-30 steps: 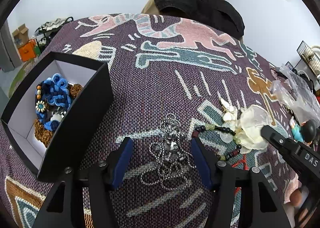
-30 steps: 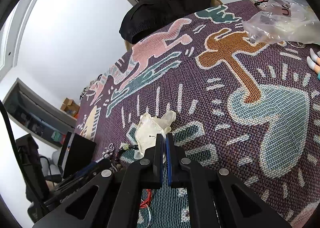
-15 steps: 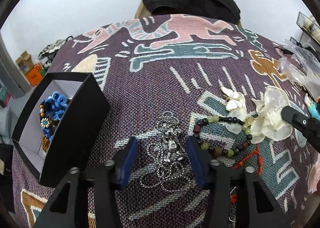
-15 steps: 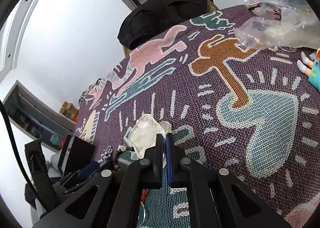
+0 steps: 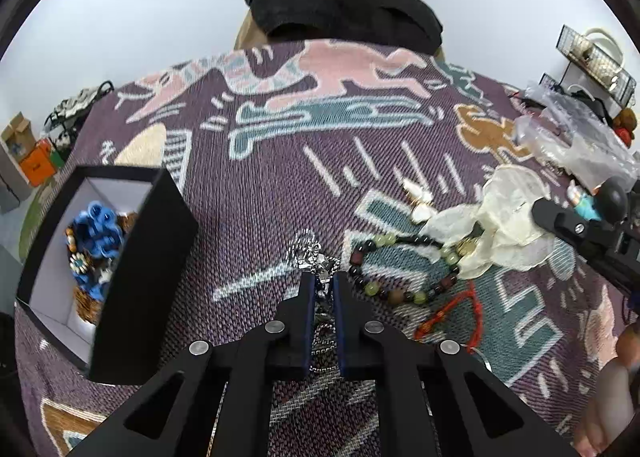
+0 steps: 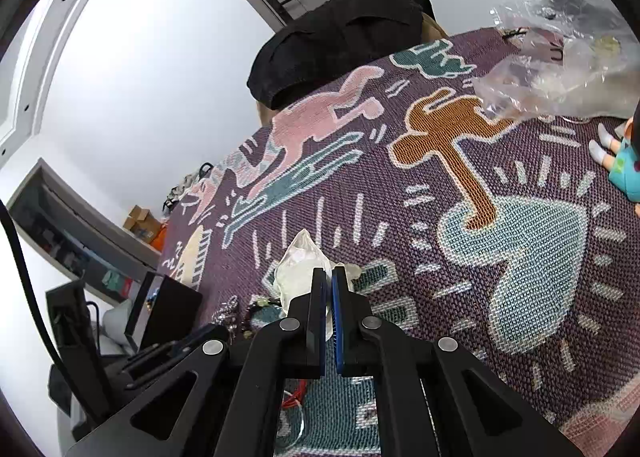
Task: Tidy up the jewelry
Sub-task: 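Lift the silver chain and carry it toward the black box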
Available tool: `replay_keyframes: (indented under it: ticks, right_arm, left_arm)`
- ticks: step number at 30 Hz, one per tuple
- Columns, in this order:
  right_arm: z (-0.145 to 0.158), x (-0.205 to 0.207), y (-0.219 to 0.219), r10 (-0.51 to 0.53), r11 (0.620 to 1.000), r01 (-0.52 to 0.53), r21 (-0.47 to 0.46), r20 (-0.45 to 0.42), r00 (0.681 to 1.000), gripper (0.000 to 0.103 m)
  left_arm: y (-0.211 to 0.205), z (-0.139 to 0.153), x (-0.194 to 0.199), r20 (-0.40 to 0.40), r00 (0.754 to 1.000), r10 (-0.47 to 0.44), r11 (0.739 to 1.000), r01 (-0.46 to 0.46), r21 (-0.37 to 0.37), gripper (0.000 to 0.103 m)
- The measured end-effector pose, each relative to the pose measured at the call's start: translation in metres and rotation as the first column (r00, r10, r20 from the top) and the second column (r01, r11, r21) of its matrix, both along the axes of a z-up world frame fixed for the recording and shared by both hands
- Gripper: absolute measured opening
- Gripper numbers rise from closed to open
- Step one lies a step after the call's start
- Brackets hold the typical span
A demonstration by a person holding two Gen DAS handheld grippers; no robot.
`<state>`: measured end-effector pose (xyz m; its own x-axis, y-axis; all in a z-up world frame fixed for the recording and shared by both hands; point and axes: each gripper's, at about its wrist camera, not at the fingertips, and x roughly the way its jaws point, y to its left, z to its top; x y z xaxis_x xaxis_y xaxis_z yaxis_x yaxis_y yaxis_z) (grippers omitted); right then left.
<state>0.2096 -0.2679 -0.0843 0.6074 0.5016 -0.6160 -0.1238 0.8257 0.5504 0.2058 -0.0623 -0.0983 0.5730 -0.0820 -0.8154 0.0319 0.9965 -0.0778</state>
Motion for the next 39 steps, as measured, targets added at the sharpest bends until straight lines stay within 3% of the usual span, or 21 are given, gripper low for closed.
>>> replay_keyframes:
  ticks: [20,31,39]
  right_arm:
    - [0.051,-0.022,0.016,0.048,0.999,-0.05,0.017,0.122,0.991,0.006]
    - [0.111,-0.034,0.046,0.112,0.994,-0.112,-0.013,0.242,0.964,0.006]
    - [0.138,-0.04,0.076,0.177,0.984,-0.174,-0.035,0.283,0.942,0.006]
  left_arm:
    - [0.032,0.11,-0.02,0.21,0.978,0.0,1.0,0.005,-0.021,0.009]
    - [0.064,0.189,-0.035,0.344,0.938,0.04,0.999,-0.042,-0.003,0.009]
    - [0.087,0.227,-0.047,0.409,0.909,0.074,0.996,-0.088,0.016,0.009]
